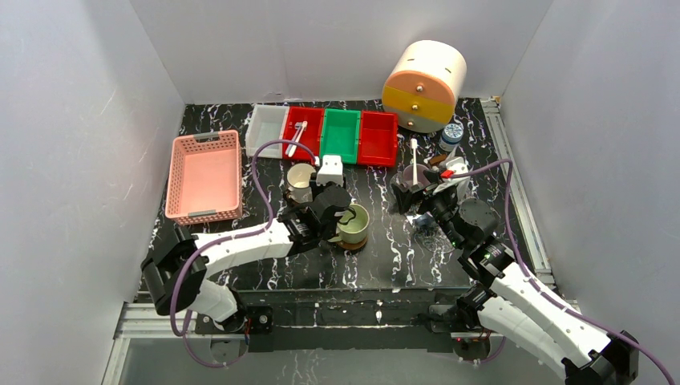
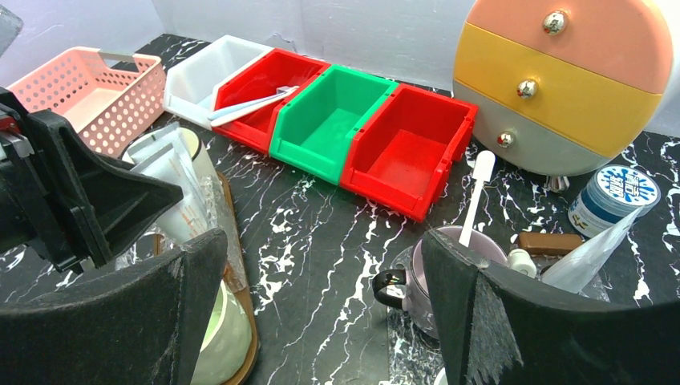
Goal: Prepare toiletry sets of a toothbrush and toothpaste on the tray
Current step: Place the toothpaste in the toothpaste holder, then pick up the toothbrush from the storage box.
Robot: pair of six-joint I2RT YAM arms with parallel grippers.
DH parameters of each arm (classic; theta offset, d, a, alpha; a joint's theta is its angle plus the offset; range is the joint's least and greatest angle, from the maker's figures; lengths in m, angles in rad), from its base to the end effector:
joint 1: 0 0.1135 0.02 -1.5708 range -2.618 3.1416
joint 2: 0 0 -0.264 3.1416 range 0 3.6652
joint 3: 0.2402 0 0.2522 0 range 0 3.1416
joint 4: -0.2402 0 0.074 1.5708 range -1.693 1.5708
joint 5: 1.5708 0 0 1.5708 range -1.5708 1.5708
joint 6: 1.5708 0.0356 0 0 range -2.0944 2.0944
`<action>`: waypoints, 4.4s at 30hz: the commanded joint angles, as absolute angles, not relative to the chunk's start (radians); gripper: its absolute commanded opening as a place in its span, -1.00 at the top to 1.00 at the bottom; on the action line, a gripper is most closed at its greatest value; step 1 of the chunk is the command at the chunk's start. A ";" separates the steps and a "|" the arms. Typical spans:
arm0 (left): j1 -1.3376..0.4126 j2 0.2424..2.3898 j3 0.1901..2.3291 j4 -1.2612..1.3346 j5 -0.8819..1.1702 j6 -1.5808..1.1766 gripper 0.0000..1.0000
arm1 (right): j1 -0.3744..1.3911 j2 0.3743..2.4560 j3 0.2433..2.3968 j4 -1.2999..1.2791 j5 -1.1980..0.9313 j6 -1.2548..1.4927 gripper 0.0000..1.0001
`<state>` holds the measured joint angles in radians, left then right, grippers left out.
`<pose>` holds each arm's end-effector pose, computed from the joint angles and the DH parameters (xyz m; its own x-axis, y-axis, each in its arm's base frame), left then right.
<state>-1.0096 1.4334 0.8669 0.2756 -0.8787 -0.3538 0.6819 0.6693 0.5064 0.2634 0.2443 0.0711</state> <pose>0.1911 -0.2524 0.2664 -0.1944 -0.1062 -0.9752 0.0857 0.9885 -0.1248 0.1393 0.1020 0.3077 0.0475 0.1274 -0.9907 -0.4292 0.8982 0.0949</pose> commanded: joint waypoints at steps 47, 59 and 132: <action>-0.448 1.993 1.810 -0.371 -0.453 -0.146 0.14 | 0.681 0.790 0.672 0.197 0.271 0.039 -0.97; -0.402 2.259 2.036 -0.415 -0.444 -0.067 0.26 | 0.682 0.921 0.744 0.201 0.265 0.012 -0.97; -0.391 2.459 2.160 -0.470 -0.508 -0.044 0.59 | 0.681 1.057 0.776 0.235 0.208 0.031 -0.97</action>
<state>-0.3981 2.4725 2.1307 -0.4290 -0.5198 -0.0330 0.6819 1.0557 0.7311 0.1829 0.2111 0.0231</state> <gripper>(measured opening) 0.232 0.985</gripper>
